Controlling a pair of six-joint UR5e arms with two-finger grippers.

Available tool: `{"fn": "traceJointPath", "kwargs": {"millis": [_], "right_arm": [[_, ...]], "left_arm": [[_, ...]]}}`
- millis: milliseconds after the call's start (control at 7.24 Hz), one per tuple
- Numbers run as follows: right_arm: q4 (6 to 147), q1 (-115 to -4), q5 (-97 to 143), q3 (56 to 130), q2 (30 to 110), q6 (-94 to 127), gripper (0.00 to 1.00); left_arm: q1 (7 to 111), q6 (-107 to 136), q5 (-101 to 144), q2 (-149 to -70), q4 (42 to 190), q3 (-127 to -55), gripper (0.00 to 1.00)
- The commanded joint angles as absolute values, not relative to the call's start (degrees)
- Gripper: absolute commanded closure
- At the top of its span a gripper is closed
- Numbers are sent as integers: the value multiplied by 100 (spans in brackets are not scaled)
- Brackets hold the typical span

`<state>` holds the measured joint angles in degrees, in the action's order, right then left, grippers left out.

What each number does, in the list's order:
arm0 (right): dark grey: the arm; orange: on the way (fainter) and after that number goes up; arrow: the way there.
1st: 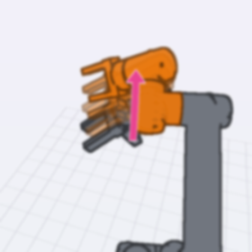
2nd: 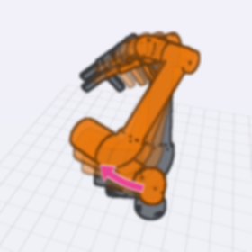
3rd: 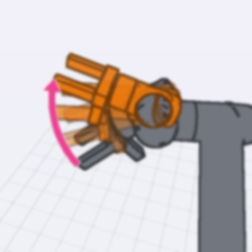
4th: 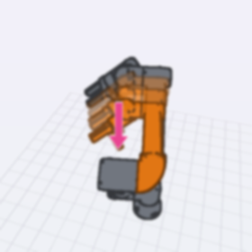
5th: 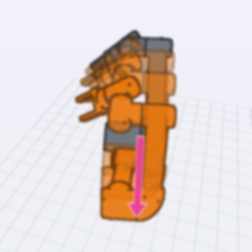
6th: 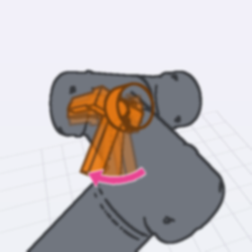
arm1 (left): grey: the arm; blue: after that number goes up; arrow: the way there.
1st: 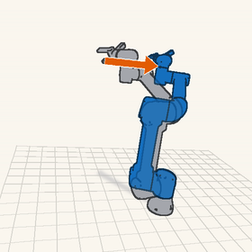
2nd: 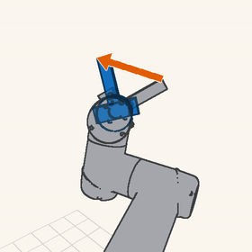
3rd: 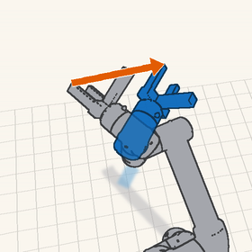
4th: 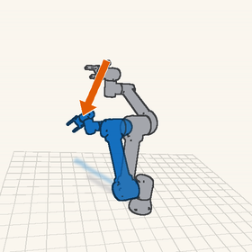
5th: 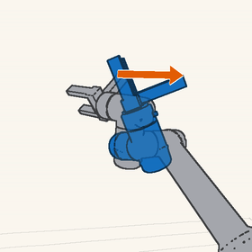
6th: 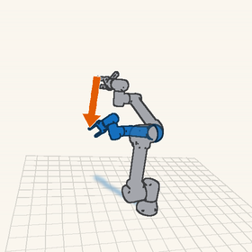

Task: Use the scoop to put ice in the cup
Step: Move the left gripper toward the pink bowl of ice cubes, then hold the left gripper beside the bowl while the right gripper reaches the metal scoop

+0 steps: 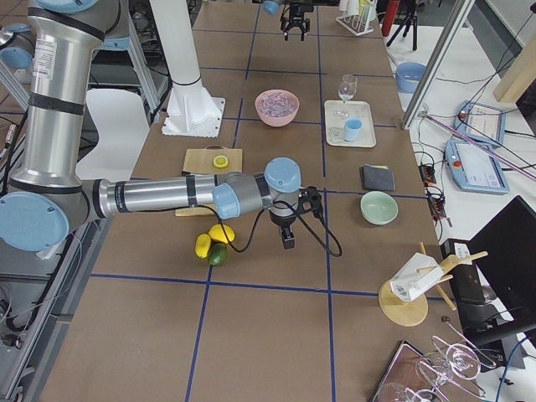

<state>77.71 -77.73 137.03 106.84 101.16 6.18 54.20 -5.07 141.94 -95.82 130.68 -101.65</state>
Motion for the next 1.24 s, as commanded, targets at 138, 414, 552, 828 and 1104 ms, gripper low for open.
{"fn": "traceJointPath", "kwargs": {"millis": [138,414,552,828,1104], "right_arm": [[7770,-7656,13702,10705,10081,842,0],[7770,-7603,13702,10853,10063,940,0],[7770,-7446,13711,11055,10063,1271,0],[7369,-6823,13606,11495,10072,2858,0],[6200,-6287,13265,11513,10370,3943,0]], "left_arm": [[3880,-483,13099,-10861,13465,-9765,0],[3395,-396,12231,-11003,13474,-9756,0],[3227,-404,11982,-11074,13474,-9695,0],[3155,-430,11971,-11118,13482,-9554,0],[3112,-422,11962,-11171,13509,-9448,0]]}}
